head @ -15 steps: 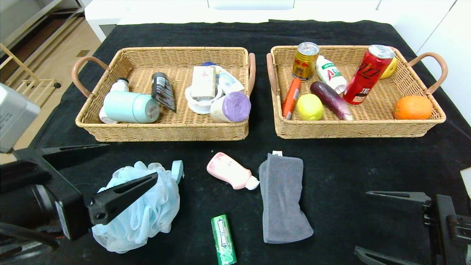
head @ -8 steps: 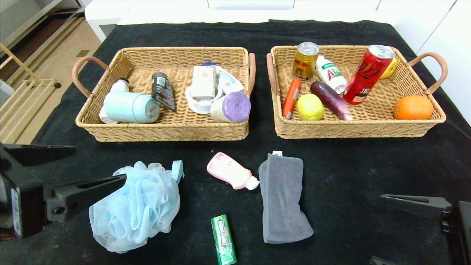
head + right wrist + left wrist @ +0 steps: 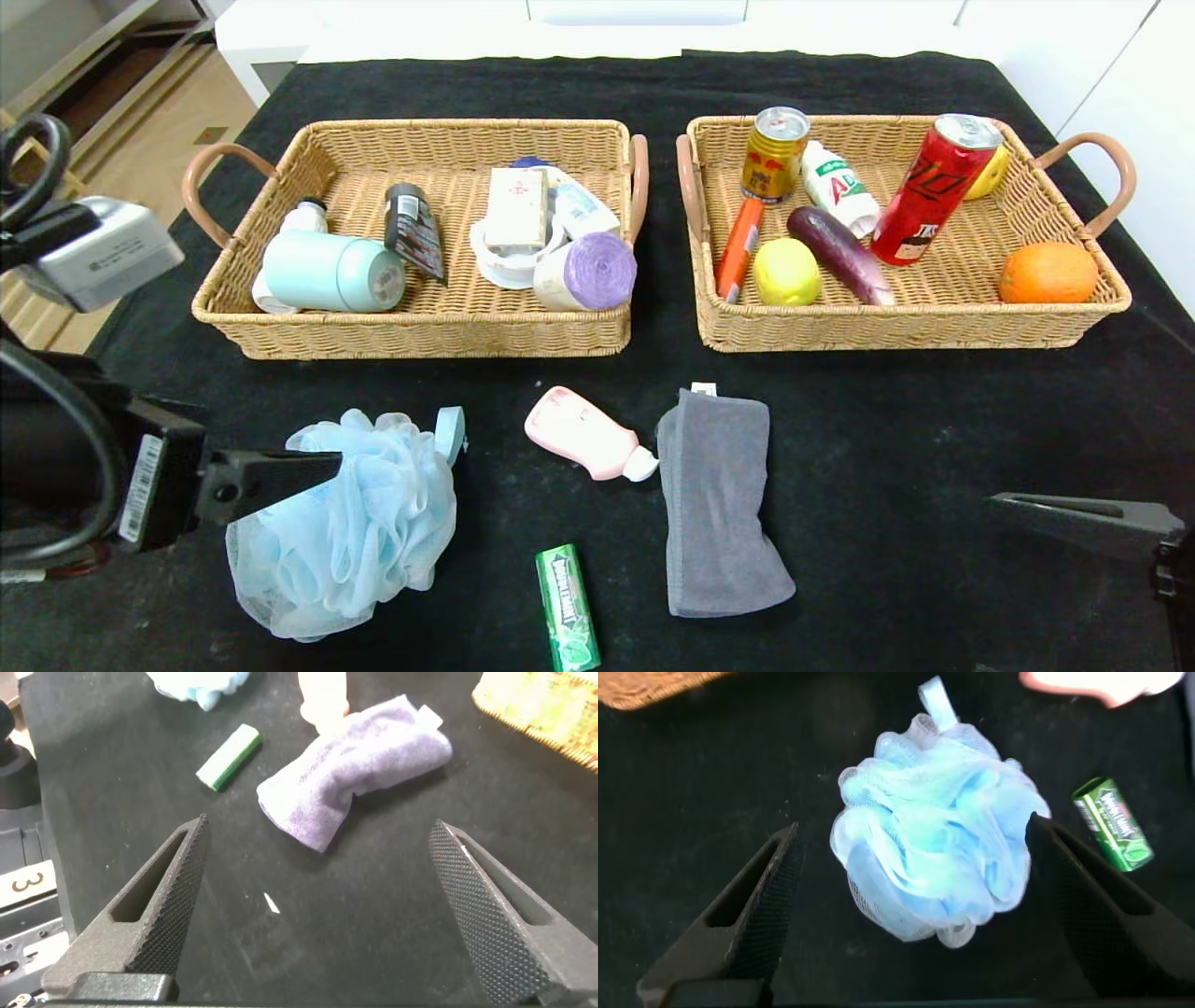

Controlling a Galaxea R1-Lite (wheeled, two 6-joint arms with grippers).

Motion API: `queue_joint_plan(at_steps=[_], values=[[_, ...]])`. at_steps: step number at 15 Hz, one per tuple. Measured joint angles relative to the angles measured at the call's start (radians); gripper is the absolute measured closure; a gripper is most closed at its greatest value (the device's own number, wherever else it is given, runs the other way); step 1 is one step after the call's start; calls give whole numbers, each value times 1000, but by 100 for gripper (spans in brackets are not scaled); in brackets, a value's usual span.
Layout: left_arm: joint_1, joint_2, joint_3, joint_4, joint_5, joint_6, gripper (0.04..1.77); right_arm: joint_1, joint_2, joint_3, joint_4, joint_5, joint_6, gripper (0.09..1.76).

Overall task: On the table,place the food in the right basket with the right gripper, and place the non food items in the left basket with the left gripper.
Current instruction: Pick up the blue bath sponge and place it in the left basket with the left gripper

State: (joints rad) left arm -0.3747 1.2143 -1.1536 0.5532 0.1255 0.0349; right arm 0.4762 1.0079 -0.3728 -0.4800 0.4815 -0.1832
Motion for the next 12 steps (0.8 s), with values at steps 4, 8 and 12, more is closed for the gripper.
queue_joint_plan(at_steps=[4, 8, 12], values=[[28, 80, -24, -4, 8, -2, 9, 2, -23, 0, 0, -1, 0, 15], [34, 116, -17, -8, -9, -11, 9, 2, -28, 0, 1, -1, 0, 15], [35, 134, 16, -9, -64, -33, 9, 2, -29, 3, -1, -1, -1, 15]])
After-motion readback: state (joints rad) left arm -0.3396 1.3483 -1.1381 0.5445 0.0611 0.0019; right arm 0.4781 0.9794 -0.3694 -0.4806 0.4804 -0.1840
